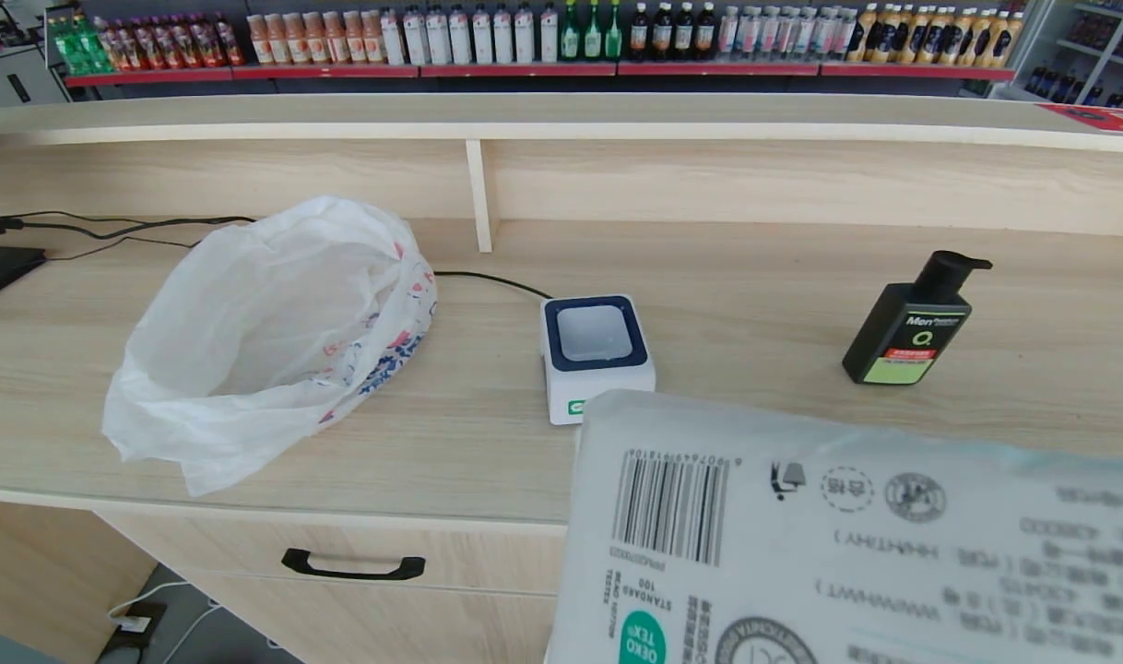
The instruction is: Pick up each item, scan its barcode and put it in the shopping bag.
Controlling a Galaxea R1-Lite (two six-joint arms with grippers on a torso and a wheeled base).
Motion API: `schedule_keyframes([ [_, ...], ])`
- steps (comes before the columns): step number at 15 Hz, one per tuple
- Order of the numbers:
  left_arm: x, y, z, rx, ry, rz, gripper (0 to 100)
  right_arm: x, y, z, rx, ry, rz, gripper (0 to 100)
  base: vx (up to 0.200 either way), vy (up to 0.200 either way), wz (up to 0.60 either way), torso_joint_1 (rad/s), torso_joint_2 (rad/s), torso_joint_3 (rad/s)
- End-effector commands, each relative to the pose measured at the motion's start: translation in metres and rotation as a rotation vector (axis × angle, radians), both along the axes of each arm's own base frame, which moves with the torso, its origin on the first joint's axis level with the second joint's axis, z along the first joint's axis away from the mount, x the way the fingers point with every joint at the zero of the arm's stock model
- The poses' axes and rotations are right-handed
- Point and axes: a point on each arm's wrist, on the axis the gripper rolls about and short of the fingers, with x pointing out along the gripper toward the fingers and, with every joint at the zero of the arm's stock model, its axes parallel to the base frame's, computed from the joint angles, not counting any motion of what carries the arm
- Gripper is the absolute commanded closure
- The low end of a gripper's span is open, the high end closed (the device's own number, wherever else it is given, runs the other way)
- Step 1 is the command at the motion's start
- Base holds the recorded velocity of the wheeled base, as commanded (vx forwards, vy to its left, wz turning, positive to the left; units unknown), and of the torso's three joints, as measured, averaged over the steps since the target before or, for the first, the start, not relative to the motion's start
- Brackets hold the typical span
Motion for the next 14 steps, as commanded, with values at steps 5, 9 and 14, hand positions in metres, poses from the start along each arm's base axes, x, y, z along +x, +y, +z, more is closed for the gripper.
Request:
schedule_keyframes([
  [5, 0.000, 0.000, 0.000, 0.000, 0.000, 0.000, 0, -0.002, -0.004, -0.013, -0.015, 0.063, 0.022, 100, 0.000, 0.000, 0.00, 0.000, 0.00, 0.000],
  [9, 0.000, 0.000, 0.000, 0.000, 0.000, 0.000, 0, -0.008, -0.013, -0.013, 0.004, 0.111, 0.049, 100, 0.000, 0.000, 0.00, 0.000, 0.00, 0.000],
  [14, 0.000, 0.000, 0.000, 0.000, 0.000, 0.000, 0, -0.010, -0.017, -0.020, -0.017, 0.123, 0.047, 100, 0.000, 0.000, 0.00, 0.000, 0.00, 0.000],
])
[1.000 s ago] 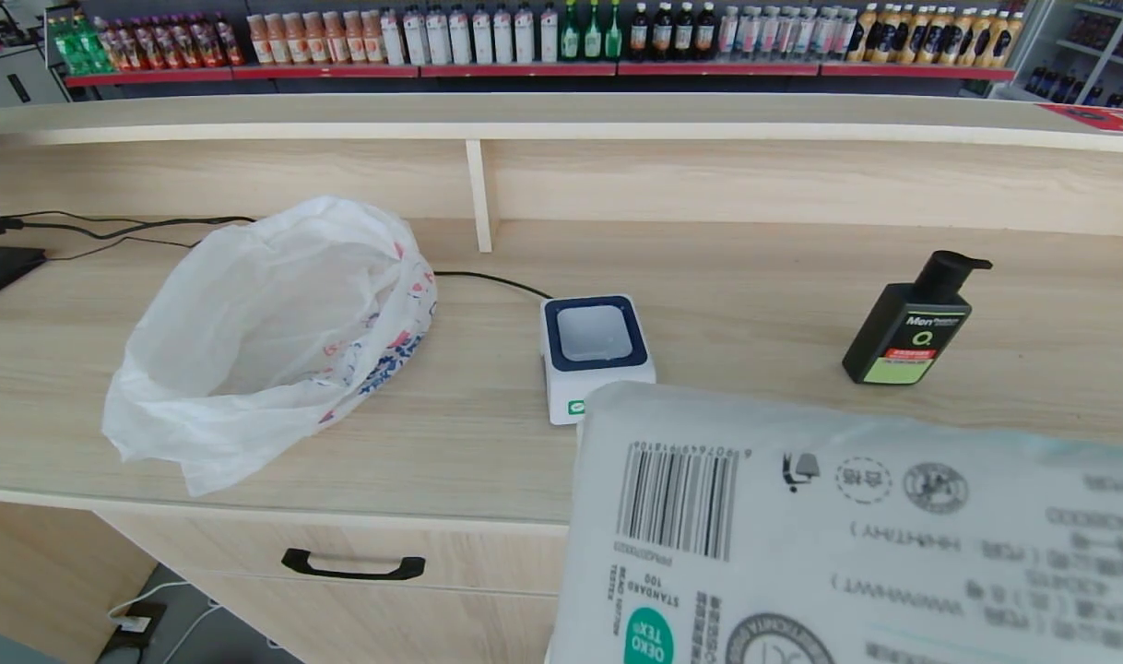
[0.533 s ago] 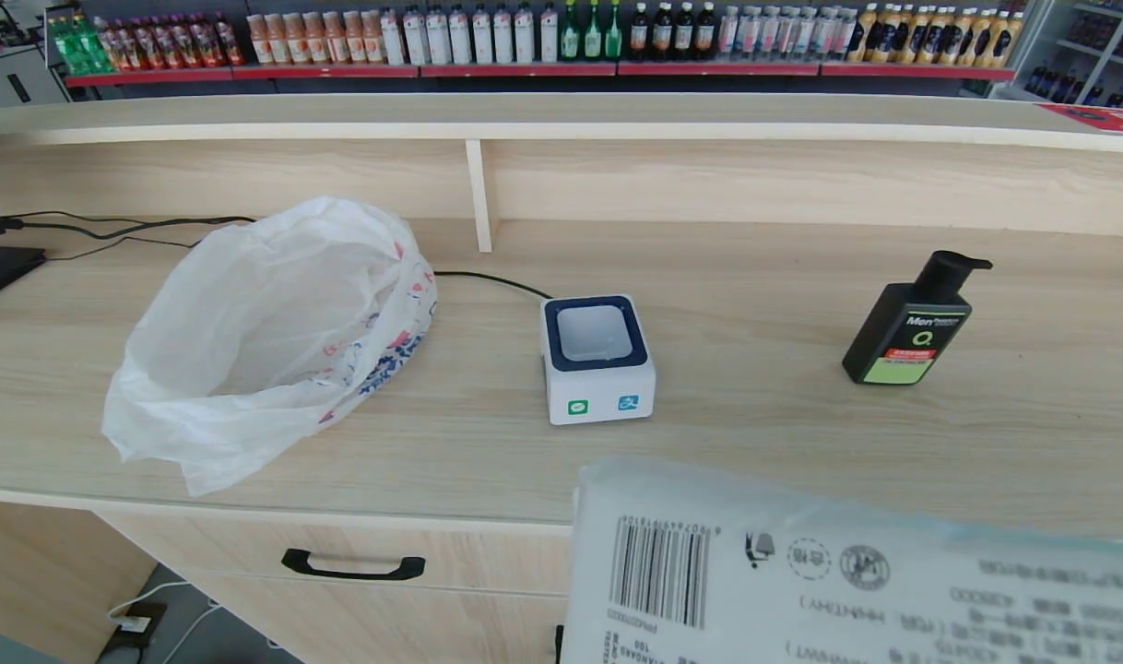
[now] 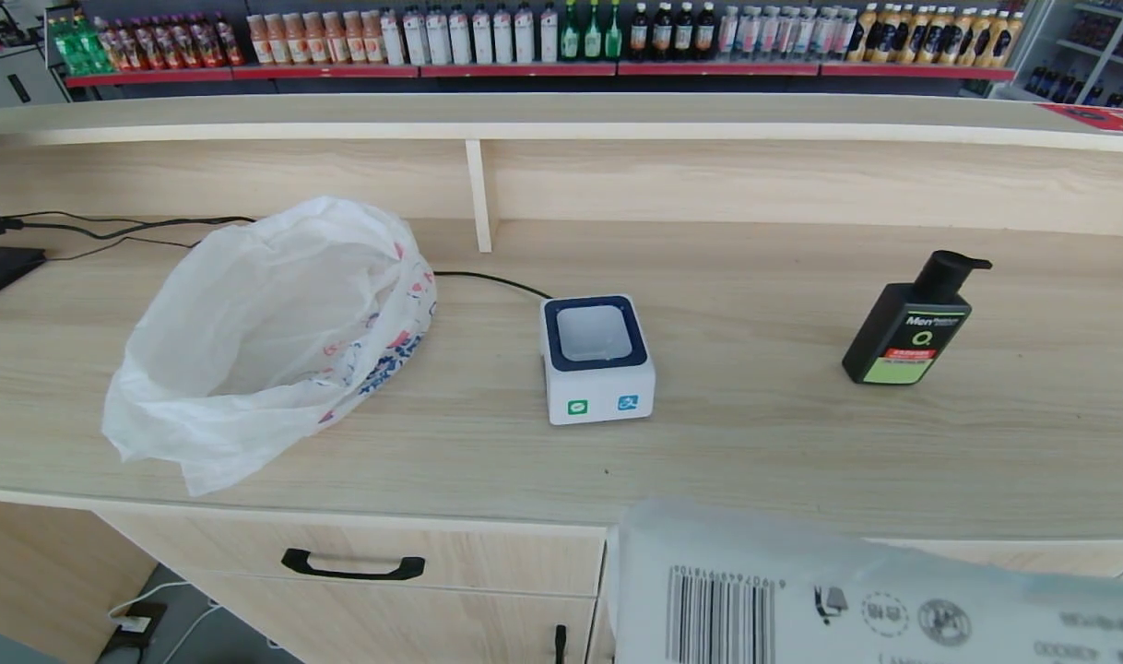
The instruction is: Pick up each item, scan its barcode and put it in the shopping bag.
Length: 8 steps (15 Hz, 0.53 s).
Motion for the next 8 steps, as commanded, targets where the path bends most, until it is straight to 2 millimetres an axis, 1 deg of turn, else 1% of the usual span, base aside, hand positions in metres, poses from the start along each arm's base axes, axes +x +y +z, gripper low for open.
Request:
schedule_keyframes([
  [1, 0.000, 0.000, 0.000, -0.001, 0.000, 0.000, 0, -0.001, -0.002, 0.002, 0.011, -0.007, 0.001, 100, 0.000, 0.000, 0.00, 0.000, 0.00, 0.000],
  [5, 0.000, 0.000, 0.000, -0.001, -0.003, 0.000, 0, -0.001, -0.002, 0.005, 0.024, -0.015, -0.001, 100, 0.000, 0.000, 0.00, 0.000, 0.00, 0.000],
  [8, 0.000, 0.000, 0.000, -0.001, 0.000, 0.000, 0, -0.008, -0.013, 0.015, 0.089, -0.053, -0.001, 100, 0.000, 0.000, 0.00, 0.000, 0.00, 0.000],
])
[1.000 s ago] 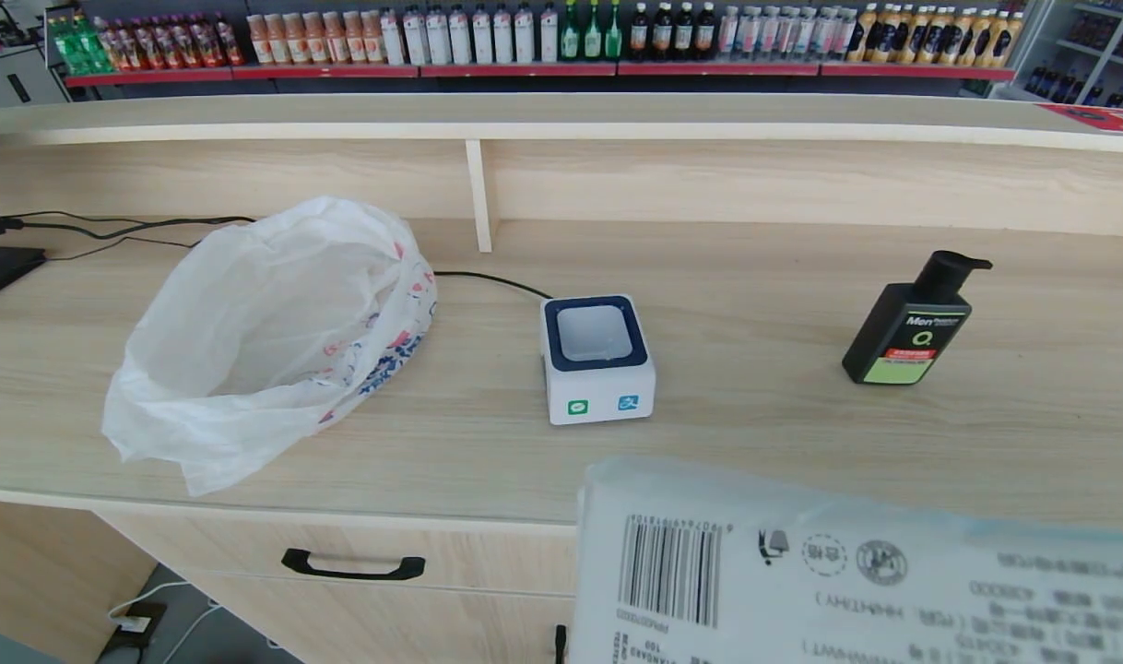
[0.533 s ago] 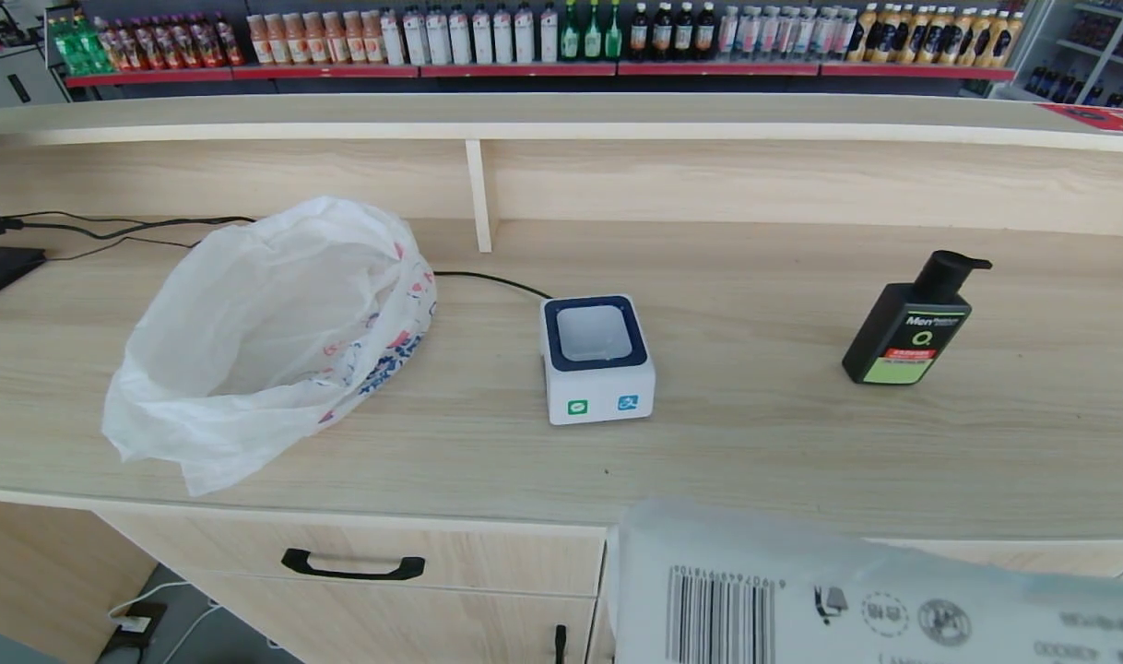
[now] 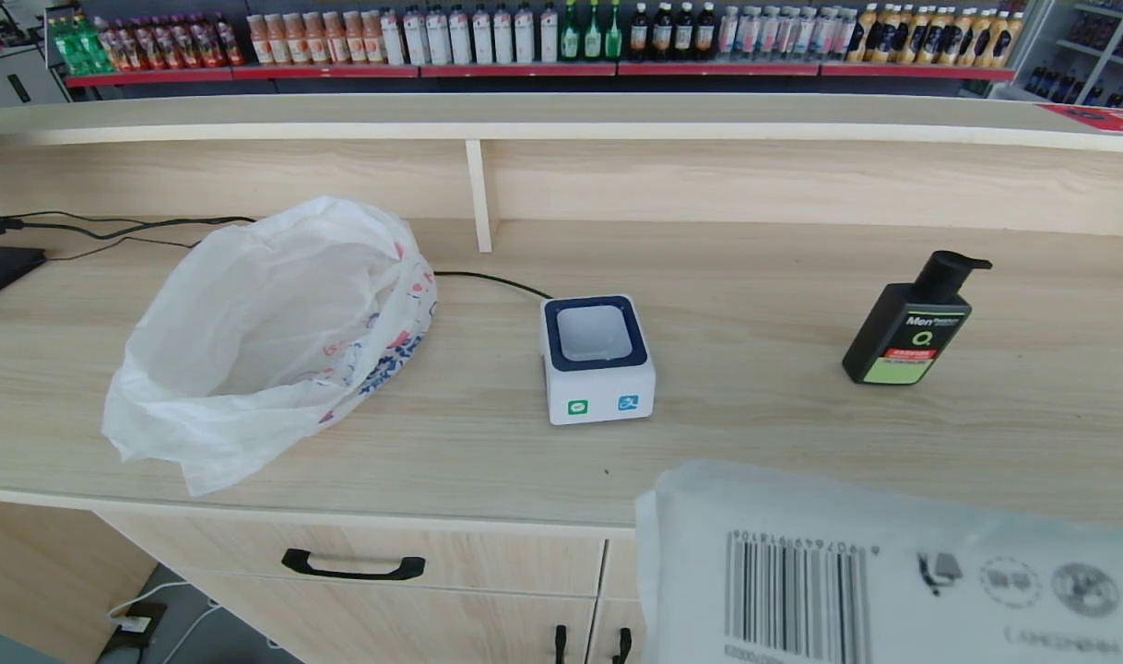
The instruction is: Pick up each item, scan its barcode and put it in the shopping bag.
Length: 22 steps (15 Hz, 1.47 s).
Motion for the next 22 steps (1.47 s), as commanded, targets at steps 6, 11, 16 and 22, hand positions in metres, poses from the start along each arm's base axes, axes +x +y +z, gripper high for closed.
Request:
schedule_keyframes([
  [6, 0.000, 0.000, 0.000, -0.001, 0.000, 0.000, 0, -0.011, -0.019, 0.008, 0.078, -0.070, -0.022, 100, 0.000, 0.000, 0.00, 0.000, 0.00, 0.000],
  [11, 0.000, 0.000, 0.000, -0.001, 0.000, 0.000, 0, -0.003, -0.024, 0.005, 0.043, -0.306, -0.255, 100, 0.000, 0.000, 0.00, 0.000, 0.00, 0.000],
  [16, 0.000, 0.000, 0.000, -0.001, 0.000, 0.000, 0, -0.001, -0.023, -0.010, -0.052, -0.623, -0.427, 100, 0.000, 0.000, 0.00, 0.000, 0.00, 0.000],
  [22, 0.000, 0.000, 0.000, -0.001, 0.000, 0.000, 0, 0.019, -0.008, -0.007, -0.149, -1.263, -0.691, 100, 0.000, 0.000, 0.00, 0.000, 0.00, 0.000],
])
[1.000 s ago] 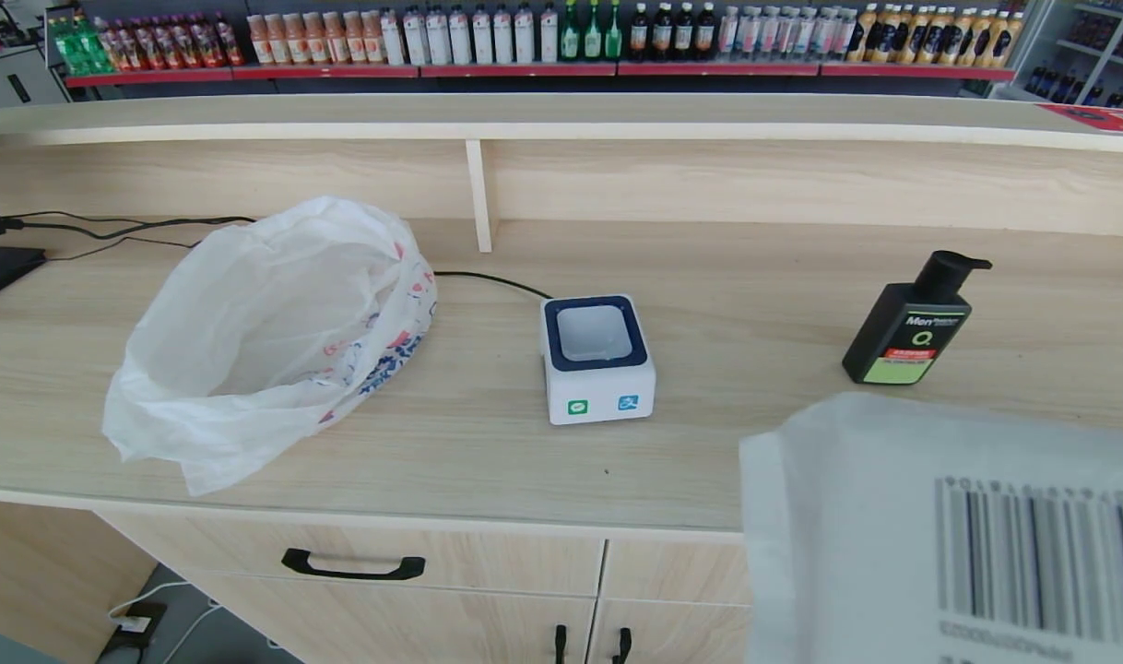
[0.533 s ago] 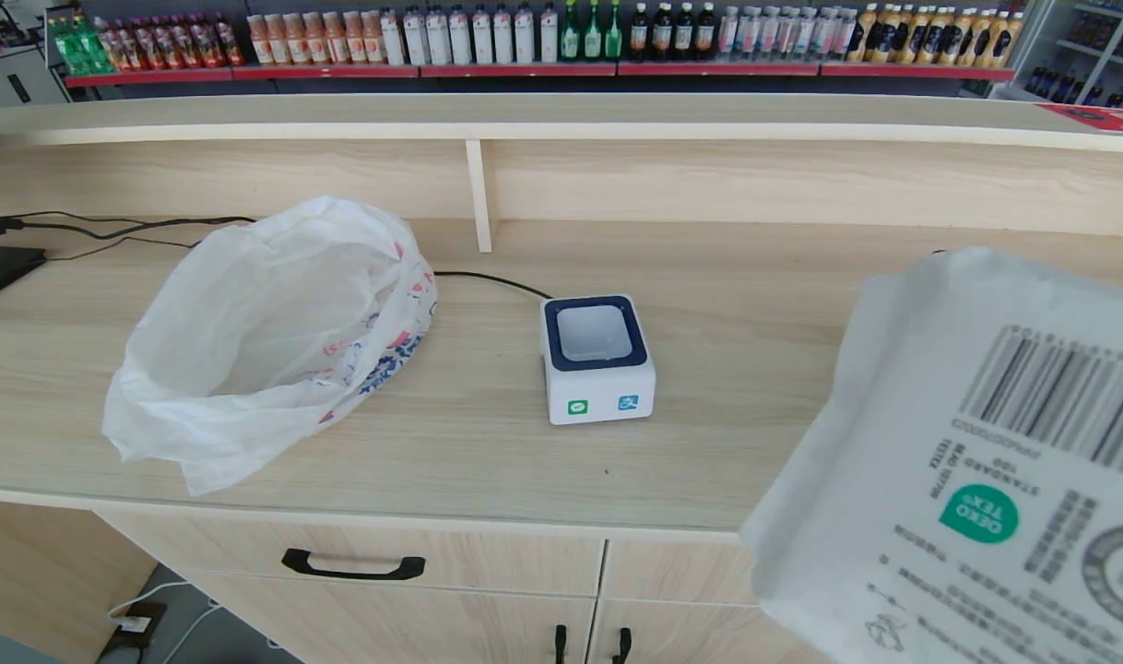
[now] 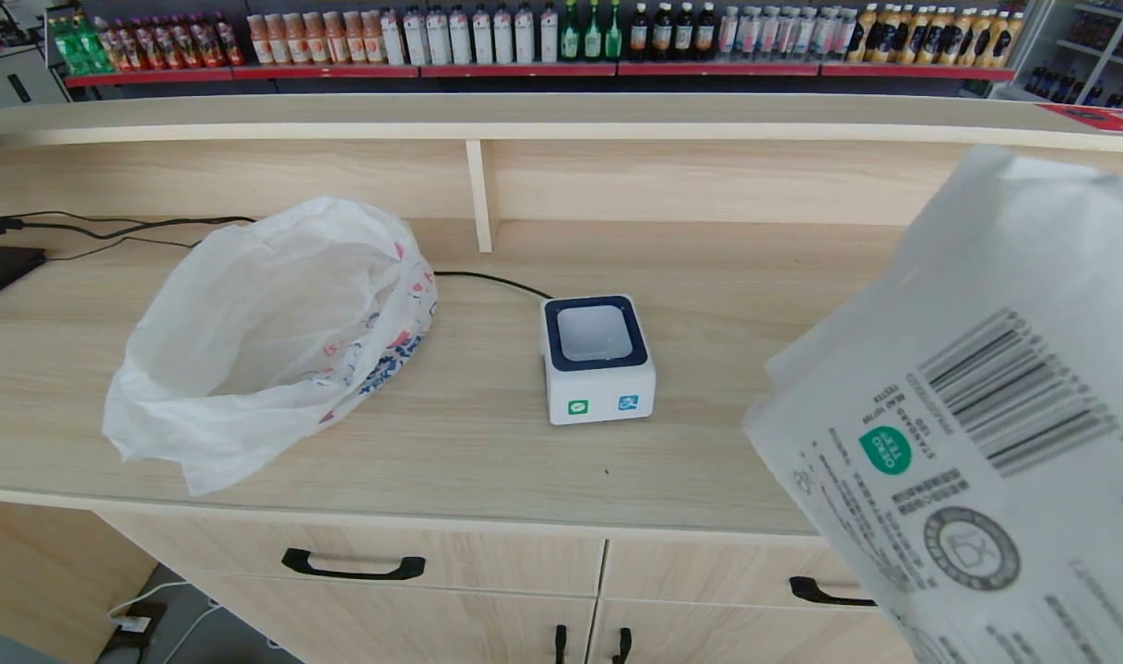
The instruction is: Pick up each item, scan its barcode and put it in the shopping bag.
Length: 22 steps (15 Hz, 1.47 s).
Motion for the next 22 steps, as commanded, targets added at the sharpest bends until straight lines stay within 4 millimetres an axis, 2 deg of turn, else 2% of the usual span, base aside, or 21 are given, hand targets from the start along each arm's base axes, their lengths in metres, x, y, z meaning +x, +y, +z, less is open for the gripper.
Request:
schedule_keyframes([
  [1, 0.000, 0.000, 0.000, 0.000, -0.002, 0.000, 0, 0.008, 0.006, 0.006, -0.023, -0.153, -0.050, 100, 0.000, 0.000, 0.00, 0.000, 0.00, 0.000],
  [2, 0.000, 0.000, 0.000, 0.000, 0.001, 0.000, 0, 0.010, 0.008, 0.001, -0.069, -0.286, -0.099, 100, 0.000, 0.000, 0.00, 0.000, 0.00, 0.000],
  [4, 0.000, 0.000, 0.000, 0.000, 0.001, 0.002, 0, 0.019, 0.016, -0.008, -0.142, -0.427, -0.170, 100, 0.000, 0.000, 0.00, 0.000, 0.00, 0.000],
  [7, 0.000, 0.000, 0.000, 0.000, 0.001, 0.000, 0, 0.035, 0.031, -0.006, -0.198, -0.678, -0.288, 100, 0.000, 0.000, 0.00, 0.000, 0.00, 0.000],
  [9, 0.000, 0.000, 0.000, 0.000, 0.001, 0.000, 0, 0.049, 0.037, -0.004, -0.230, -0.784, -0.372, 100, 0.000, 0.000, 0.00, 0.000, 0.00, 0.000],
  [12, 0.000, 0.000, 0.000, 0.000, -0.002, 0.000, 0, 0.078, 0.044, -0.015, -0.383, -0.779, -0.643, 100, 0.000, 0.000, 0.00, 0.000, 0.00, 0.000],
  [15, 0.000, 0.000, 0.000, 0.000, 0.001, 0.000, 0, 0.095, 0.047, -0.016, -0.482, -0.875, -0.802, 100, 0.000, 0.000, 0.00, 0.000, 0.00, 0.000],
  [20, 0.000, 0.000, 0.000, 0.000, 0.001, 0.000, 0, 0.113, 0.055, -0.023, -0.676, -0.924, -1.046, 100, 0.000, 0.000, 0.00, 0.000, 0.00, 0.000],
  [22, 0.000, 0.000, 0.000, 0.000, 0.001, 0.000, 0, 0.121, 0.058, -0.015, -0.777, -1.026, -1.195, 100, 0.000, 0.000, 0.00, 0.000, 0.00, 0.000],
])
